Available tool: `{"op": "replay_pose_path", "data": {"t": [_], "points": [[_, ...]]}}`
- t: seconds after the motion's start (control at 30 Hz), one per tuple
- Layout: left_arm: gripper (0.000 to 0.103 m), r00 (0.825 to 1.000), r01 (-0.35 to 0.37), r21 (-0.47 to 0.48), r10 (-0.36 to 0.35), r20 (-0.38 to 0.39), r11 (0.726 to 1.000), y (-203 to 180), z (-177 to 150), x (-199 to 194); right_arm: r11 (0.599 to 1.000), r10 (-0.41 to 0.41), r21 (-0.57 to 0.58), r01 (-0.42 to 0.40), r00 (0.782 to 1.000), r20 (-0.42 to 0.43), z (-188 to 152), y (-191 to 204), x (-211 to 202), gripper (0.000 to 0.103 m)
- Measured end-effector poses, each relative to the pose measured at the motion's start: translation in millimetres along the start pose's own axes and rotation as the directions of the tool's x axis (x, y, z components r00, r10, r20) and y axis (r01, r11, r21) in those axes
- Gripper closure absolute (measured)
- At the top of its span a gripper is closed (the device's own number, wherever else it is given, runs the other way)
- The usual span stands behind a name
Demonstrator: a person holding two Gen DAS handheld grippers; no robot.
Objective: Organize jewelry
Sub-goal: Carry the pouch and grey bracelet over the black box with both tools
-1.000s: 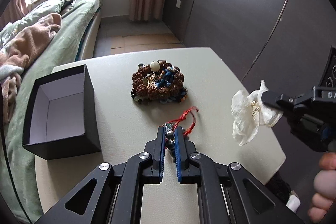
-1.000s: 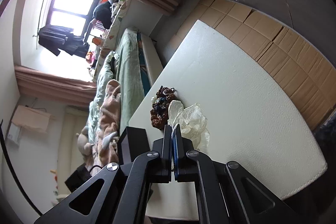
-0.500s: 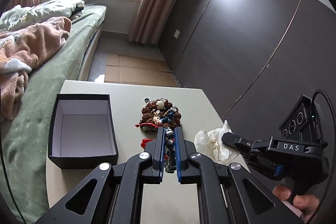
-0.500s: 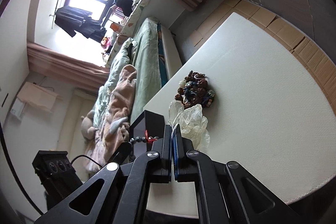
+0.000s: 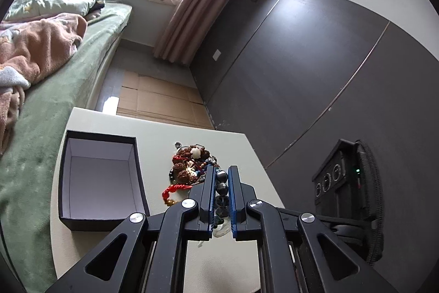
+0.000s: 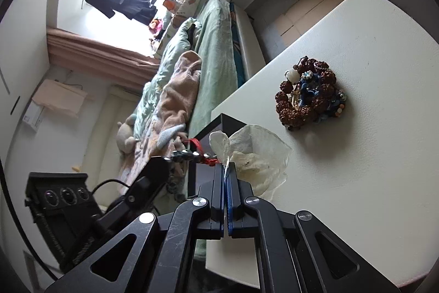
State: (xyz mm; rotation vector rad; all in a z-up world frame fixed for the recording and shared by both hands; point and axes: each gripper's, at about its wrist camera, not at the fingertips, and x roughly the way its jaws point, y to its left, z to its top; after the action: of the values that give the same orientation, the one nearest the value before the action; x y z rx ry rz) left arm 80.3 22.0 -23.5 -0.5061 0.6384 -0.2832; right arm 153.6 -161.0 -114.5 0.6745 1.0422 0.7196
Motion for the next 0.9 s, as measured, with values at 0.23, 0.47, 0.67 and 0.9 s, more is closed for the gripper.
{"op": "replay_pose_path", "data": {"t": [0.23, 0.47, 0.67, 0.9], "points": [[0.095, 0.998, 0.059, -0.016, -0.059, 0.029, 0.998, 2.5, 7.4, -8.6, 0.995, -0.088, 0.05, 0.087, 0.996, 0.007, 7.5, -14.3, 4.8, 0.099], [0.095, 1.0, 0.003, -0.017, -0.003, 0.006, 1.0, 8.8, 7.8, -0.7, 0.997, 0.078, 0.004, -0.078, 0.996, 0.032, 10.9, 9.3, 1.8, 0.099], [0.095, 0.998, -0.049, -0.062, 0.051, 0.036, 0.997, 30.5, 15.9, -5.0, 0.982, 0.171, -0.074, -0.171, 0.985, -0.011, 20.0, 42.0, 15.3, 0.099], [0.095, 0.99, -0.1, -0.126, 0.111, 0.082, 0.987, 59.3, 24.7, -18.1, 0.974, 0.178, -0.128, -0.185, 0.982, -0.066, 37.7, 66.6, 43.4, 0.099]]}}
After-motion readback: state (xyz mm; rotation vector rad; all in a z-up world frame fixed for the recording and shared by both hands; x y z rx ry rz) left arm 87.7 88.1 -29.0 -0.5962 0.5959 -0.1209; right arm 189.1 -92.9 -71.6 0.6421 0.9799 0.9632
